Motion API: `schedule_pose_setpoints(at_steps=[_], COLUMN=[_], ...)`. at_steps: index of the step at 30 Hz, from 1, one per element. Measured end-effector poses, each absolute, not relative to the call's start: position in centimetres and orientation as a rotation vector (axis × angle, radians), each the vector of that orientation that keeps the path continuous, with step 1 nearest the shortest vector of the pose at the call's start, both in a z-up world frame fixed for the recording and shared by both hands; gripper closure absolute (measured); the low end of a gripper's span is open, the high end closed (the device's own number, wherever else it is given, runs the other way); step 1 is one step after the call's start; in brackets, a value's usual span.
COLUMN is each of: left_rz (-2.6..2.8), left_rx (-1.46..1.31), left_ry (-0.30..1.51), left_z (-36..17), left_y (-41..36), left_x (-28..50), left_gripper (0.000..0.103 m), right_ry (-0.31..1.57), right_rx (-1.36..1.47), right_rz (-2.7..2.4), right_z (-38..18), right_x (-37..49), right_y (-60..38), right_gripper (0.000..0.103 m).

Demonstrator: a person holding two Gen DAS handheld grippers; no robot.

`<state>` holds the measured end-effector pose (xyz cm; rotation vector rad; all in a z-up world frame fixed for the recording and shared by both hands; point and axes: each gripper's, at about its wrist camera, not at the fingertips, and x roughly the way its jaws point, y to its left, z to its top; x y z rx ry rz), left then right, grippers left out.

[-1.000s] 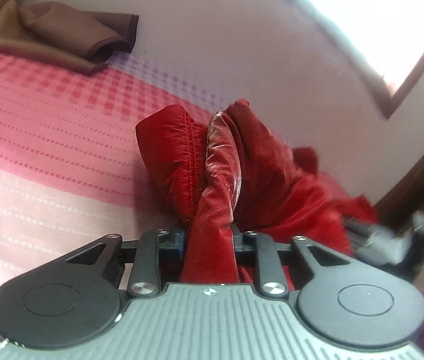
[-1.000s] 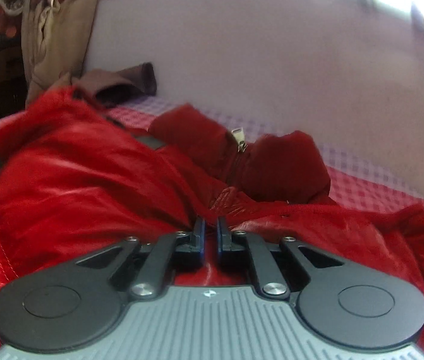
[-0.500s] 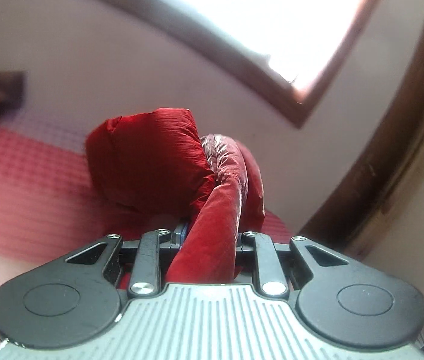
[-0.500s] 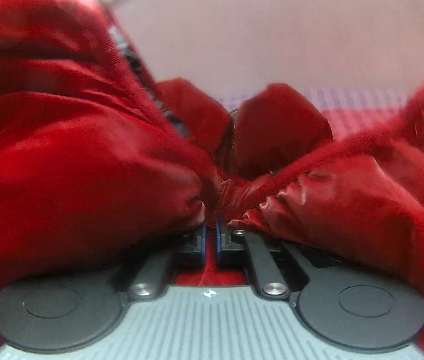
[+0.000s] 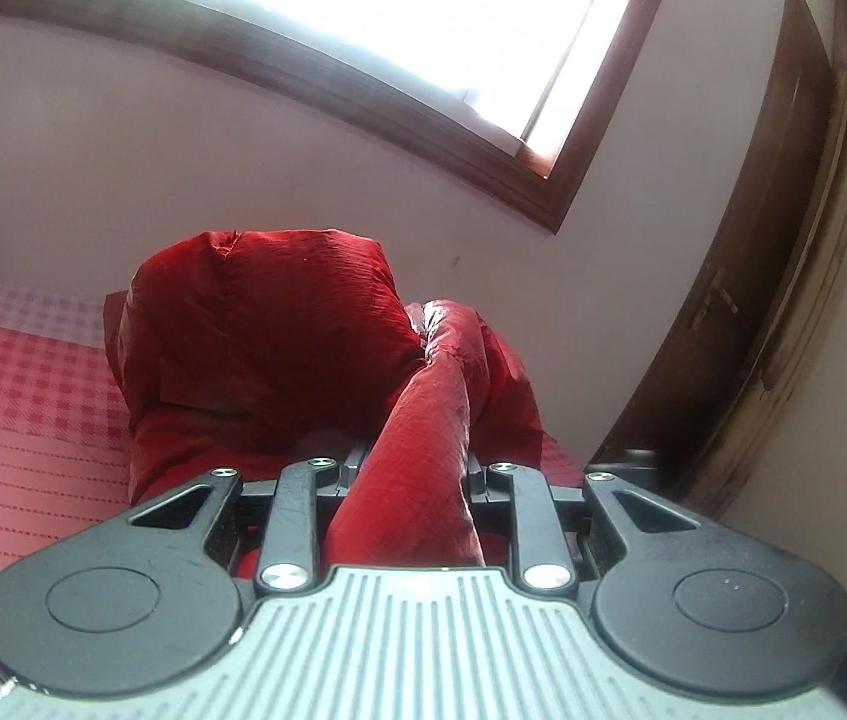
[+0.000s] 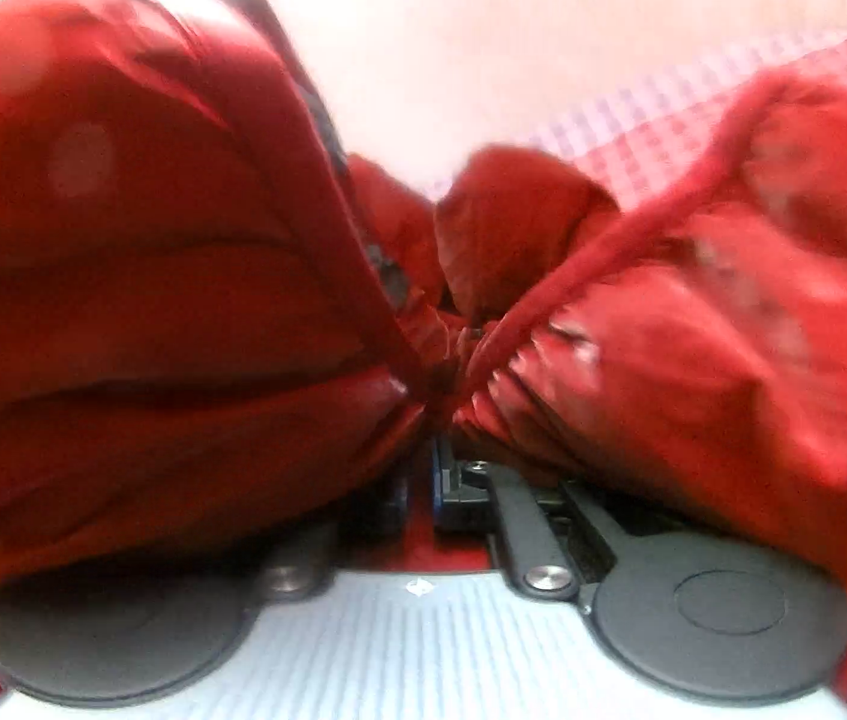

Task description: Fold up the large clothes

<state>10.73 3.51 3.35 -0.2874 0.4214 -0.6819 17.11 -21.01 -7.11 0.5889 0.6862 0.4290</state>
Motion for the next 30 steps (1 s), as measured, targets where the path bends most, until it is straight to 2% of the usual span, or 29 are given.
schedule_pose_setpoints(at_steps=[7,15,21,24,25,26,27,28,29,30], left_rz=[-0.722,-0.765,-0.795,-0.808,-0.809,-0.81,-0.809,-0.806,-0.805,-0.803], left_rx=[-0.253,-0.129,-0.038,-0.023,-0.021,-0.018,-0.011,0.0,0.016,0.031], left_ry=[0.435,0.407,0.381,0.387,0.387,0.386,0.386,0.383,0.378,0.373], left_z=[2.6,0.3,-1.6,-2.7,-3.0,-3.2,-3.5,-3.6,-3.9,-4.0], left_y=[0.2,-7.6,-11.6,-12.4,-12.6,-12.8,-13.1,-13.3,-13.3,-13.6], left_x=[10.5,9.4,8.4,8.0,8.0,7.9,7.8,7.6,7.3,7.2], left_gripper=[0.077,0.074,0.074,0.074,0.074,0.074,0.074,0.074,0.074,0.074], right_ry=[0.595,0.56,0.502,0.464,0.46,0.46,0.461,0.463,0.47,0.479], right_rx=[0.612,1.143,1.193,1.093,1.061,1.011,0.956,0.889,0.822,0.763], right_rz=[0.346,0.463,0.406,0.39,0.396,0.408,0.418,0.419,0.406,0.395], right_z=[-6.5,-12.4,-11.2,-8.4,-7.3,-5.9,-4.5,-3.3,-2.1,-1.4], right_x=[11.5,11.9,7.5,5.3,5.4,5.6,5.8,6.4,6.9,7.9], right_y=[-27.9,-35.5,-40.4,-41.9,-41.8,-41.4,-40.9,-40.3,-39.6,-39.1], right_gripper=[0.094,0.097,0.094,0.084,0.072,0.054,0.043,0.025,0.019,0.019])
